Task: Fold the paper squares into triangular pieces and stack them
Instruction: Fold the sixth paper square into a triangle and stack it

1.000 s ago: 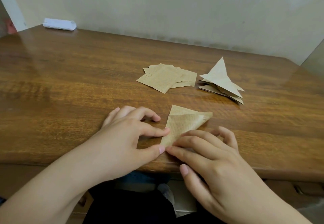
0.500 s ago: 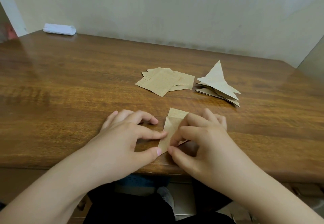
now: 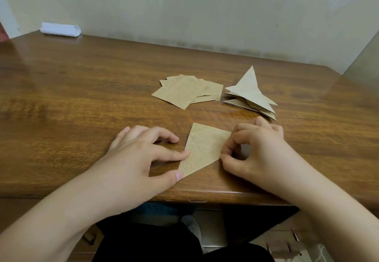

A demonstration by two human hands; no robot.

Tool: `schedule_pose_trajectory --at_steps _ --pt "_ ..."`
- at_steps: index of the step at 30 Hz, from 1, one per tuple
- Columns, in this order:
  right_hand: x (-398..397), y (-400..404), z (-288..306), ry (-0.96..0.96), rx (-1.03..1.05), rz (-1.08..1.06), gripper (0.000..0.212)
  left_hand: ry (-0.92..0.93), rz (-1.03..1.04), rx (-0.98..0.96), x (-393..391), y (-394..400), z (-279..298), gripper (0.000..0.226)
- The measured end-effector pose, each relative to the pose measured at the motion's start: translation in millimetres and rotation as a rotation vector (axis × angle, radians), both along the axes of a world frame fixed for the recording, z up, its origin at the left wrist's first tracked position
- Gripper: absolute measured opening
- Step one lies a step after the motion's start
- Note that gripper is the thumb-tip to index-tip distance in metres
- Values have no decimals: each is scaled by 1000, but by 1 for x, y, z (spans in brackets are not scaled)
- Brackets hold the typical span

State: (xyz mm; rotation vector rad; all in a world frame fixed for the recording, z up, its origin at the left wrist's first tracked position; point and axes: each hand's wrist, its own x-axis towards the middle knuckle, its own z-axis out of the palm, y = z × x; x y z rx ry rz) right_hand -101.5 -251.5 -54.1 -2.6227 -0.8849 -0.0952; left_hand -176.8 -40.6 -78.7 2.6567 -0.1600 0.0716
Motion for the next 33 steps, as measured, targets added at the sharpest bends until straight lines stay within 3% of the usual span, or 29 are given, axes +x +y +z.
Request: schedule_pose_trajectory --at_steps 7,11,15,33 --pt "18 -11 6 -19 -63 -42 16 -21 -6 -46 1 0 -1 50" --pt "0 8 7 -86 65 77 14 -16 -4 -53 0 0 -1 48" --pt "-10 29 -7 -104 10 186 14 20 5 -11 0 -1 2 48" --pt "22 -7 5 101 -38 -36 14 0 -3 -34 0 1 -2 44"
